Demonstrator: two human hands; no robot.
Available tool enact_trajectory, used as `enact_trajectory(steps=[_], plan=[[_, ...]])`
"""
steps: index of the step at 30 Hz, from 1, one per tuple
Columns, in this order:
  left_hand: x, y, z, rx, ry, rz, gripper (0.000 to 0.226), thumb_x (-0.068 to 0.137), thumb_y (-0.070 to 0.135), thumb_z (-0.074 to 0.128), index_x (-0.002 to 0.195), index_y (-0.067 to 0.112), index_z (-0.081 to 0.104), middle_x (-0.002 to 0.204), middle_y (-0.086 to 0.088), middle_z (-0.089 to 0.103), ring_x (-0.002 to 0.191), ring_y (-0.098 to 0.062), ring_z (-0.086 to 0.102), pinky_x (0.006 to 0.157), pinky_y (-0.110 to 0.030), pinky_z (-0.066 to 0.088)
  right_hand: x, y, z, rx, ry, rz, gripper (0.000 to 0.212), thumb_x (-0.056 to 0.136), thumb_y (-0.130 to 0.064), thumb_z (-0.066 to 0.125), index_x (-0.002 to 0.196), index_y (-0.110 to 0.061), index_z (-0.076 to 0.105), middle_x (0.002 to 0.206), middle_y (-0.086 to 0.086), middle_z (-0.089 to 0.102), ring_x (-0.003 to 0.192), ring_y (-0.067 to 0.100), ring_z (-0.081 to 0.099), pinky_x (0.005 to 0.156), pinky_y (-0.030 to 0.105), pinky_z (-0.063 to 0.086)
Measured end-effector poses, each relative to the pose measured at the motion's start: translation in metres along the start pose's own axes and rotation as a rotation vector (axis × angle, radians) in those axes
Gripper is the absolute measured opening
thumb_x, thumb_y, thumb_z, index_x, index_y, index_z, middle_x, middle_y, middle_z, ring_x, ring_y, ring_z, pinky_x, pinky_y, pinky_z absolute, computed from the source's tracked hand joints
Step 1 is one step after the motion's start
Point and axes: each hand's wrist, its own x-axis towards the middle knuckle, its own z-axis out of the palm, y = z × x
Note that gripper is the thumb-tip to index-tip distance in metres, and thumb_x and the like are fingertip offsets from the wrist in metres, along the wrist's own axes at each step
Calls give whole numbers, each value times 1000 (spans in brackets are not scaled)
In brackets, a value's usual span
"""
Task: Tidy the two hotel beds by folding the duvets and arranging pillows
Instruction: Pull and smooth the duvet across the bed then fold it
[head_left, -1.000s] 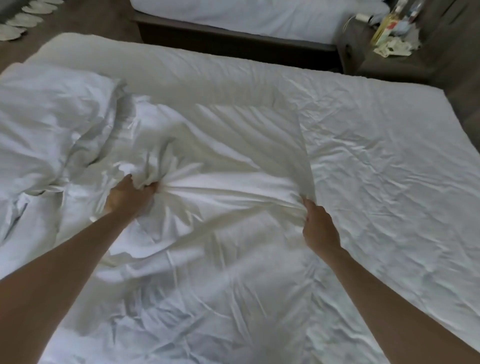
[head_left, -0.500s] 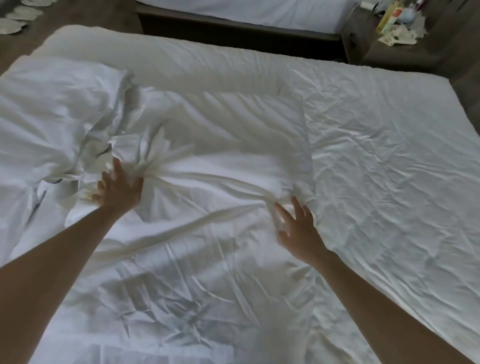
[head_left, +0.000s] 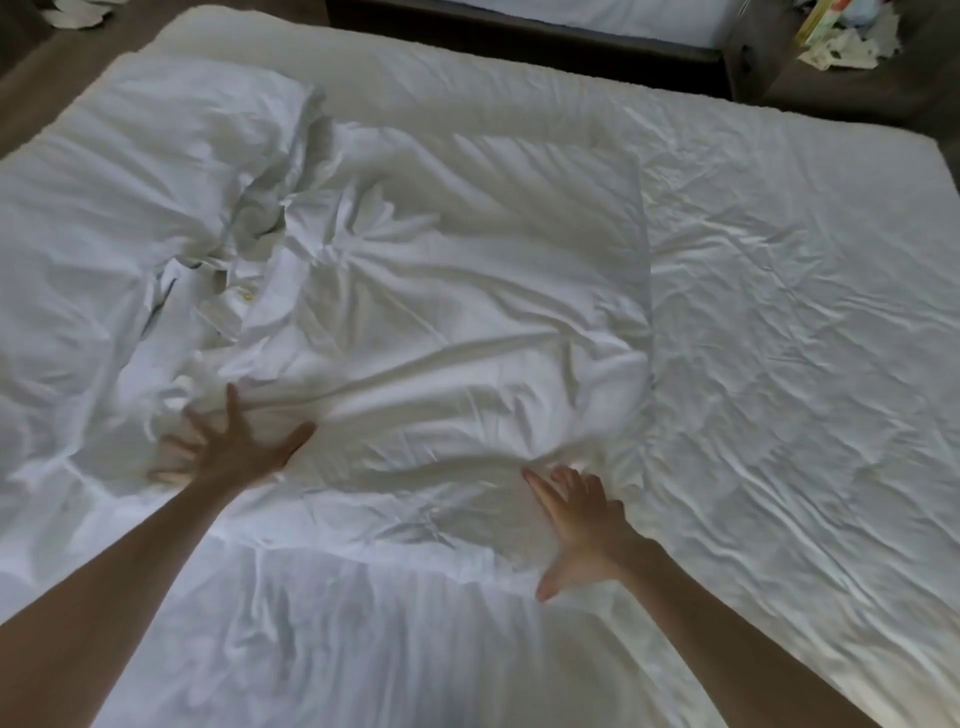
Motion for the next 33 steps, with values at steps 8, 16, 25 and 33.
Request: enact_trajectory(steps=[8,16,25,33], plan=[[-24,-38,7,21,60,-50,93,83,61,58,143,-3,28,143,-29,37,131,-47,35,104,-57,34,-6,-5,16,-124,344,-8,26,90,-8,48,116,-13,50,117,5,57,109,27,58,82,32,46],[-82,-24,-21,-262,210,179,62,96,49,48,118,-8,51,120,-31,56,115,-46,50,95,-45,37,-85,25,-38,-132,554,-15,30,77,-5,52,101,-23,55,93,-1,60,97,28,62,69,29,43],[-117,-47,30,-172,103,131,46,94,31,59,111,-10,49,109,-34,58,106,-49,54,88,-47,41,-88,34,23,-132,334,159,22,87,-2,45,95,-20,57,101,0,60,99,20,61,74,25,41],[-115,-15,21,-159,107,-29,65,84,12,64,138,17,28,141,-20,26,132,-37,24,106,-56,23,-73,46,19,89,211,188,15,90,-11,44,85,-20,56,85,-3,55,78,19,56,65,27,42]])
